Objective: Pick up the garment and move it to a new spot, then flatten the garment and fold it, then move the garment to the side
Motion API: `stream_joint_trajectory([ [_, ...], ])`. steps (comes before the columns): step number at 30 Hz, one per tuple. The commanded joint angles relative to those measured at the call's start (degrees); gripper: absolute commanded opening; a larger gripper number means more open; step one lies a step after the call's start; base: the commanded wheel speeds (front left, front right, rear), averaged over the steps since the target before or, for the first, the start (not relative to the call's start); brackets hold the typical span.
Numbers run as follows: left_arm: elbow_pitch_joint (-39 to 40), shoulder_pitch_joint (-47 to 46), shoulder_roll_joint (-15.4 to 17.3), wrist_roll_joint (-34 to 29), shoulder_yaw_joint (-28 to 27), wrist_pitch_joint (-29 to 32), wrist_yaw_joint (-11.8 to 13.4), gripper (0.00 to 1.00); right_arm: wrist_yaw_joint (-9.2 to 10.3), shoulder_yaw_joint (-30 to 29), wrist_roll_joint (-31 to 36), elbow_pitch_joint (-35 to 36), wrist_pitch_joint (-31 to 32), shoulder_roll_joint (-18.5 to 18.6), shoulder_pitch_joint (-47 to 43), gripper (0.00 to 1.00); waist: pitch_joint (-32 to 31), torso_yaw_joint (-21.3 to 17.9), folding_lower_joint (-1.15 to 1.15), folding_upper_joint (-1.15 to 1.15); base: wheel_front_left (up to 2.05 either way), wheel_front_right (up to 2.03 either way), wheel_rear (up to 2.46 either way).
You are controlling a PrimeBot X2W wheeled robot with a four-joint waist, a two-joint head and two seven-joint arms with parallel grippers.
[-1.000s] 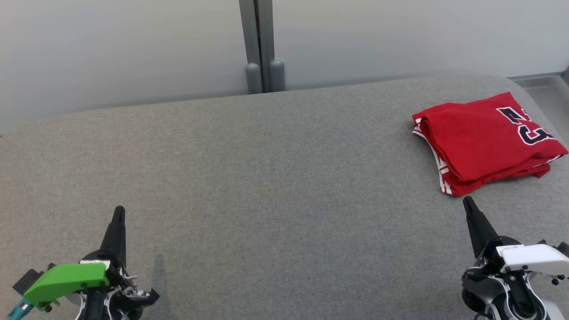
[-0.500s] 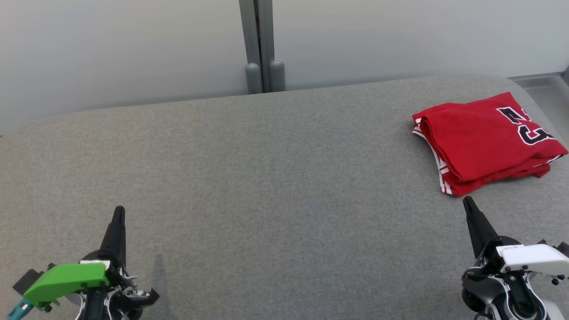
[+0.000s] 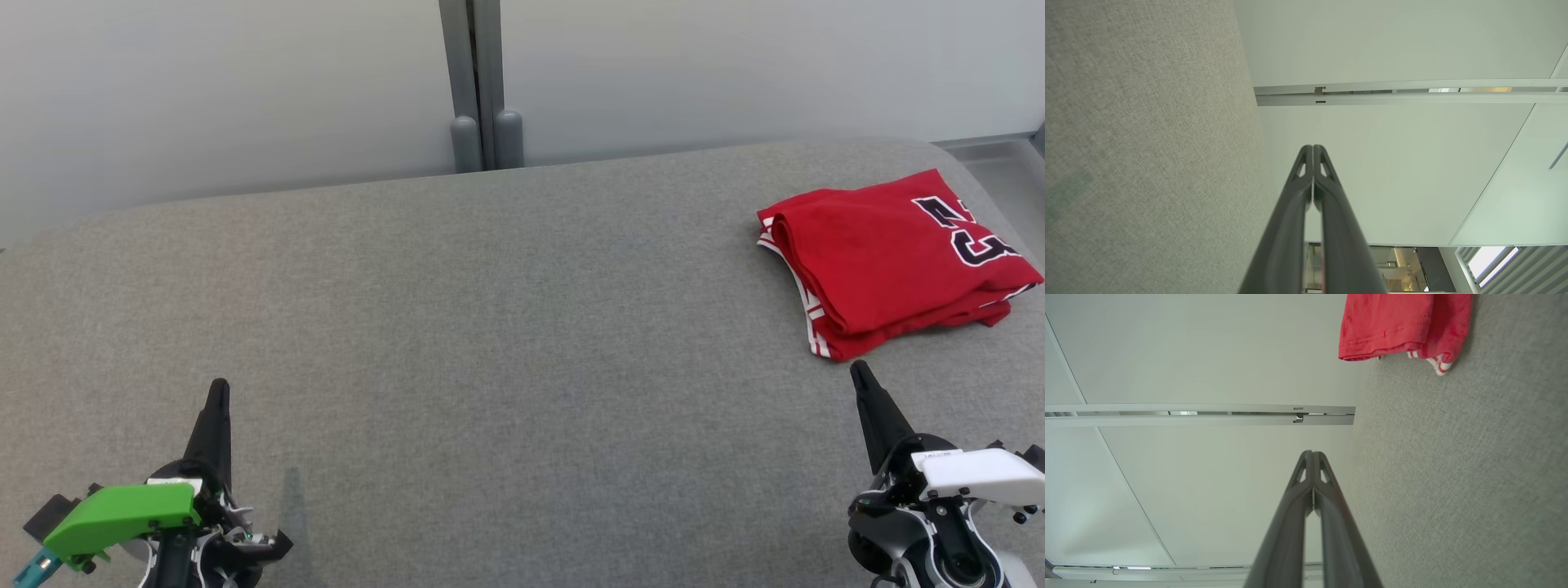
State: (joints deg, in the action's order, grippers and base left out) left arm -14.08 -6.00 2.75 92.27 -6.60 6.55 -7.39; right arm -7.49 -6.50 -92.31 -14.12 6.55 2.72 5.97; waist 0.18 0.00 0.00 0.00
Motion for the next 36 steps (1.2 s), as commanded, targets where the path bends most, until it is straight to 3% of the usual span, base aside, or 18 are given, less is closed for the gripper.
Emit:
stream_joint_trajectory([
  [1,0.1,-0.5,0.2,0.2,-0.1,0.2,-0.2,0.0,0.0,-0.1,-0.2,0.2,0.2,0.3,0.5,0.0,0.0,0.0,0.0,0.0,0.0,0.0,0.0],
  [36,0.1,-0.5,0.2,0.2,-0.1,0.3,-0.2,0.0,0.0,-0.1,-0.2,0.2,0.2,0.3,0.5,0.0,0.0,0.0,0.0,0.0,0.0,0.0,0.0],
])
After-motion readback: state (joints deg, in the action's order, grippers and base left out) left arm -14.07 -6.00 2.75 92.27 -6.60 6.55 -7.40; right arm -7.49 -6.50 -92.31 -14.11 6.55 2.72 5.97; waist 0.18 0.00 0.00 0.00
